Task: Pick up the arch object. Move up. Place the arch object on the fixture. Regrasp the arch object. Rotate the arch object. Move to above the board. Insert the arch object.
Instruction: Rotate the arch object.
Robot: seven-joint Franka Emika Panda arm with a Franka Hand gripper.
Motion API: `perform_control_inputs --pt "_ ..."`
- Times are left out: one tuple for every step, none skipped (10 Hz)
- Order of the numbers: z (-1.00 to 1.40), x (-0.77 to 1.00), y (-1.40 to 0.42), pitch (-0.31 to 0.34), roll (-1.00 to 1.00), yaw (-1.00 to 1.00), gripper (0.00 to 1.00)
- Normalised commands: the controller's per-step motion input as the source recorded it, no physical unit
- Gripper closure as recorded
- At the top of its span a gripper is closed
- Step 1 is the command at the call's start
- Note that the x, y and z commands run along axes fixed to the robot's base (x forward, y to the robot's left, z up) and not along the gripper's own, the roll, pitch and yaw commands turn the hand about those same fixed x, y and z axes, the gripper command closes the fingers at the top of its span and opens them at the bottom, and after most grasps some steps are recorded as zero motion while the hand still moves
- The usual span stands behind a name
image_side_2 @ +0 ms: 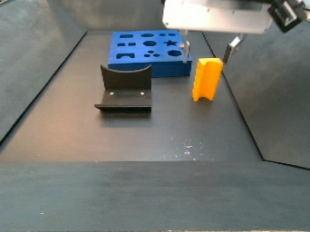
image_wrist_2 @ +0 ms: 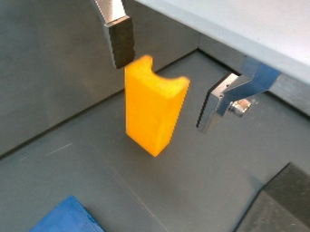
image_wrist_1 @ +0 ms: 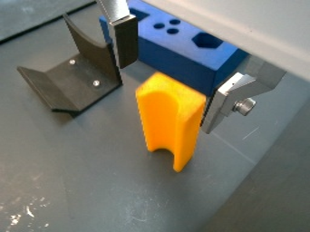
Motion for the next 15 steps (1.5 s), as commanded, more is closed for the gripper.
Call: perform_control_inputs --pt "0.57 -0.03 0.01 0.033 0.01 -0.01 0.0" --pt "0.45 -0.02 0.01 0.035 0.01 -0.01 0.0" --pt "0.32 -0.02 0.01 0.04 0.02 -0.02 0.0" --pt "0.19 -0.02 0.01 0.046 0.02 -0.02 0.0" --pt "0.0 0.0 0.0 0.0 0.0 1.0 0.0" --pt "-0.04 0.01 -0.01 0.0 0.0 1.0 0.0" --pt "-0.02 0.02 -0.01 -0.001 0.0 1.0 0.0" --pt "-0.02 0.02 -0.01 -0.001 0.0 1.0 0.0" --pt "-0.02 0.02 -0.01 -0.001 0.0 1.0 0.0" --pt "-0.01 0.02 -0.01 -0.001 0.0 1.0 0.0" --pt "-0.01 0.02 -0.01 -0.002 0.0 1.0 0.0" --pt "-0.01 0.02 -0.01 -0.002 0.0 1.0 0.0" --pt "-0.01 0.02 -0.01 -0.002 0.0 1.0 0.0" --pt "-0.01 0.02 -0.01 -0.002 0.0 1.0 0.0" --pt "-0.01 0.02 -0.01 -0.002 0.0 1.0 0.0"
